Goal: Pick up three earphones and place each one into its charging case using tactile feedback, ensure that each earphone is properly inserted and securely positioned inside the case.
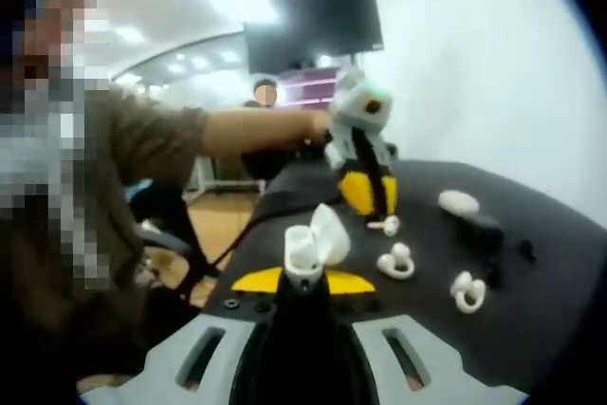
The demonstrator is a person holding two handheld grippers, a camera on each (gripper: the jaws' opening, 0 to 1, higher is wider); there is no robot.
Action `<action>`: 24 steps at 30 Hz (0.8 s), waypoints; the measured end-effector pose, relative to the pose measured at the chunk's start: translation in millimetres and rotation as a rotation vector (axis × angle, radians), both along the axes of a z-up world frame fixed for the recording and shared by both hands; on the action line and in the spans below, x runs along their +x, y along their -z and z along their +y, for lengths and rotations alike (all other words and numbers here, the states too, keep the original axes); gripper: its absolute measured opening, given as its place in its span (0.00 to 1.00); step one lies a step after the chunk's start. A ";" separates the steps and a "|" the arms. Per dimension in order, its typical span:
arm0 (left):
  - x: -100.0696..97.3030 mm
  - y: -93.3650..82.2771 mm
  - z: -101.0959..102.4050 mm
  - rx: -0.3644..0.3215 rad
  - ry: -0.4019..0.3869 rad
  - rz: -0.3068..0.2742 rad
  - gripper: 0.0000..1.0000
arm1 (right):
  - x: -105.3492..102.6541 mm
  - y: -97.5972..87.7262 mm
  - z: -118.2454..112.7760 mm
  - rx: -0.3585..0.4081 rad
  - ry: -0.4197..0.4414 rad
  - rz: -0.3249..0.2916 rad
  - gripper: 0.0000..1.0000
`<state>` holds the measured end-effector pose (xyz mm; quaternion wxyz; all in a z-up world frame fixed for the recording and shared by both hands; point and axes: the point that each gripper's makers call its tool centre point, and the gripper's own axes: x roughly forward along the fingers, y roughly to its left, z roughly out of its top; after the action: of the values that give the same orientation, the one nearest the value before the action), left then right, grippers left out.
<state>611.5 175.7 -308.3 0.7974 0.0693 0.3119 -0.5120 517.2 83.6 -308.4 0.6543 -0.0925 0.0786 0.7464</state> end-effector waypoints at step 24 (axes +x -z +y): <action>-10.2 14.8 -25.8 -0.058 0.130 0.223 0.09 | -1.7 -0.1 0.6 0.003 -0.003 0.002 0.17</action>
<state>601.3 149.9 -323.1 0.7246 0.0087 0.3785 -0.5758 515.5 84.2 -308.3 0.6531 -0.0910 0.0781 0.7477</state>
